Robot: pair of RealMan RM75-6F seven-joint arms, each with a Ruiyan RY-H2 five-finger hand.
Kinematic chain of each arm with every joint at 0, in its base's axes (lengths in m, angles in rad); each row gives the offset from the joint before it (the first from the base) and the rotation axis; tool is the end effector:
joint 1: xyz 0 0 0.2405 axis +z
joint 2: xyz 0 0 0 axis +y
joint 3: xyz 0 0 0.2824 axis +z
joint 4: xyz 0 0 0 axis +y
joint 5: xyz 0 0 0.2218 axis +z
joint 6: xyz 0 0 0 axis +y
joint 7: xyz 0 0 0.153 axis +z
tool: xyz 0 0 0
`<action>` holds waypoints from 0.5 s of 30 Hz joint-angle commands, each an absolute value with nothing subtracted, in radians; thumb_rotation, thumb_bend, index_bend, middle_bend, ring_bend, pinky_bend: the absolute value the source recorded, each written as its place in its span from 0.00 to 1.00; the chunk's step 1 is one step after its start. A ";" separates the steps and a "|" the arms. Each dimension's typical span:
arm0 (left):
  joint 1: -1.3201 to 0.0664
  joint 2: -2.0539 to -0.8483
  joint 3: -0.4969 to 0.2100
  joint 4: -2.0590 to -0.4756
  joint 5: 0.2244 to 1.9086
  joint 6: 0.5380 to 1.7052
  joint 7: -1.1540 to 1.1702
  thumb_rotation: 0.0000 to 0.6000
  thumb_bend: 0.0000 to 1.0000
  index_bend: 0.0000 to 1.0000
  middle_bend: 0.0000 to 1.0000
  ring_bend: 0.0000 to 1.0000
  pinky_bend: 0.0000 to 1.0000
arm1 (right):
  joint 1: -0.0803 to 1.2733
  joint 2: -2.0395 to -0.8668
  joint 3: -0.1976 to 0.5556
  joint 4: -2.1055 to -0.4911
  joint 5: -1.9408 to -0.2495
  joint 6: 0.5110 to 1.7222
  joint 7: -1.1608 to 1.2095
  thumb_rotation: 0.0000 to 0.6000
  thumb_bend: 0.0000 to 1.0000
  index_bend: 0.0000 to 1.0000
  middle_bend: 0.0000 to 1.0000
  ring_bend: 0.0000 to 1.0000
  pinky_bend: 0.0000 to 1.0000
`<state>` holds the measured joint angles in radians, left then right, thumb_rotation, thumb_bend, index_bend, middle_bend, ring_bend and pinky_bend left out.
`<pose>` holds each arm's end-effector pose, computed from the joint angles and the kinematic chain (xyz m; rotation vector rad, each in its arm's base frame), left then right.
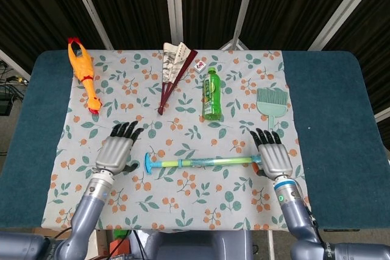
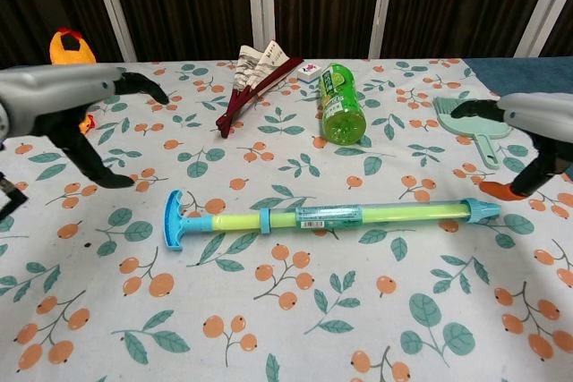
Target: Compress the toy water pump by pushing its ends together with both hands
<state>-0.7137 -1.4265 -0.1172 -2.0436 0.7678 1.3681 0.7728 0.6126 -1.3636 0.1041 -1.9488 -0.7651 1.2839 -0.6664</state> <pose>-0.1366 0.2974 0.0211 -1.7033 -1.0342 -0.7727 -0.1974 -0.2985 0.0312 1.6150 -1.1139 0.6737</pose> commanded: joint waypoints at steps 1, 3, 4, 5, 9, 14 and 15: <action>-0.626 -1.284 -0.052 -2.097 0.909 1.334 0.621 1.00 0.27 0.13 0.00 0.00 0.00 | 0.561 -1.295 0.072 -1.968 -0.825 1.286 -0.592 1.00 0.42 0.00 0.00 0.00 0.00; -0.579 -1.215 -0.012 -2.100 1.007 1.337 0.537 1.00 0.27 0.13 0.00 0.00 0.00 | 0.524 -1.250 0.048 -1.978 -0.869 1.289 -0.538 1.00 0.41 0.00 0.00 0.00 0.00; -0.557 -1.187 0.006 -2.097 1.053 1.342 0.498 1.00 0.27 0.13 0.00 0.00 0.00 | 0.508 -1.229 0.035 -1.983 -0.892 1.290 -0.513 1.00 0.40 0.00 0.00 0.00 0.00; -0.535 -1.160 0.025 -2.092 1.100 1.348 0.458 1.00 0.25 0.12 0.00 0.00 0.00 | 0.492 -1.207 0.020 -1.988 -0.917 1.286 -0.488 1.00 0.40 0.00 0.00 0.00 0.00; -0.425 -1.055 0.122 -2.040 1.314 1.404 0.281 1.00 0.10 0.07 0.00 0.00 0.00 | 0.410 -1.108 -0.055 -1.998 -1.061 1.292 -0.367 1.00 0.40 0.00 0.00 0.00 0.00; -0.307 -0.995 0.208 -1.935 1.508 1.507 0.124 1.00 0.09 0.04 0.00 0.00 0.00 | 0.304 -1.029 -0.132 -1.978 -1.267 1.373 -0.237 1.00 0.40 0.00 0.00 0.00 0.00; -0.279 -0.990 0.224 -1.907 1.541 1.534 0.096 1.00 0.09 0.03 0.00 0.00 0.00 | 0.277 -1.015 -0.149 -1.967 -1.315 1.401 -0.210 1.00 0.40 0.00 0.00 0.00 0.00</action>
